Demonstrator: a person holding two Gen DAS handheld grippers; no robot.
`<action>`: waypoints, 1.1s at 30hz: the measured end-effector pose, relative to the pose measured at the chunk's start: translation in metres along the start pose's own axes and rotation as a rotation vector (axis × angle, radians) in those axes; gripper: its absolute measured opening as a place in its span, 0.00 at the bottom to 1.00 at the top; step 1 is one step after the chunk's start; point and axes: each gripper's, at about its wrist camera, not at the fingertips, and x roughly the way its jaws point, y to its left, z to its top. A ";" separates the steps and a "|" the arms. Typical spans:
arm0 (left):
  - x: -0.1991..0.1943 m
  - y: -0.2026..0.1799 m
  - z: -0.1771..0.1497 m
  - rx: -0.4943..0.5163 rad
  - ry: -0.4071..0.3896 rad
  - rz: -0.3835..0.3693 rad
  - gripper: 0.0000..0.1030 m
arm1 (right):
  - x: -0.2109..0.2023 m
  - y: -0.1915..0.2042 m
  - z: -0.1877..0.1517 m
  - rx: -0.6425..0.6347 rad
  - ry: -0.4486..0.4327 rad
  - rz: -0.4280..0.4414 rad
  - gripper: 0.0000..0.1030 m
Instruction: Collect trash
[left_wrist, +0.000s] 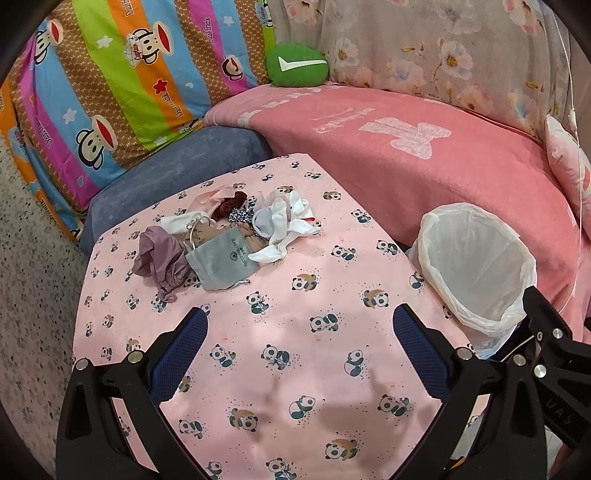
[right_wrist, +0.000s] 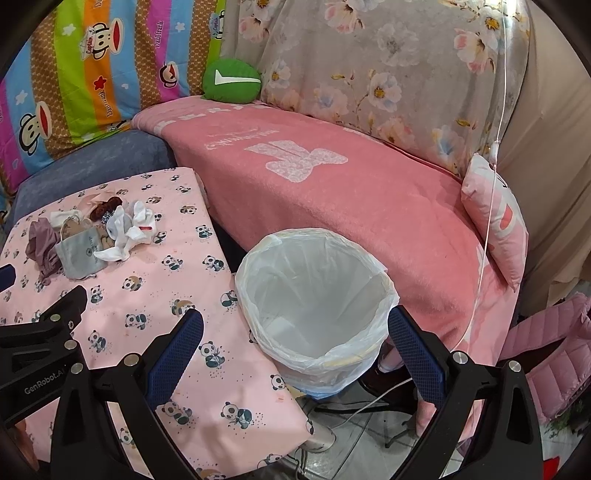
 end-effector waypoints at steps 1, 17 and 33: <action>0.000 0.000 0.000 0.000 -0.001 0.000 0.93 | 0.000 0.000 0.000 -0.001 -0.001 -0.002 0.95; -0.004 0.001 0.001 0.001 -0.015 -0.002 0.93 | -0.003 0.000 0.001 -0.001 -0.006 -0.002 0.95; -0.005 0.003 0.003 0.002 -0.027 -0.012 0.93 | -0.004 0.001 0.003 -0.002 -0.009 -0.004 0.95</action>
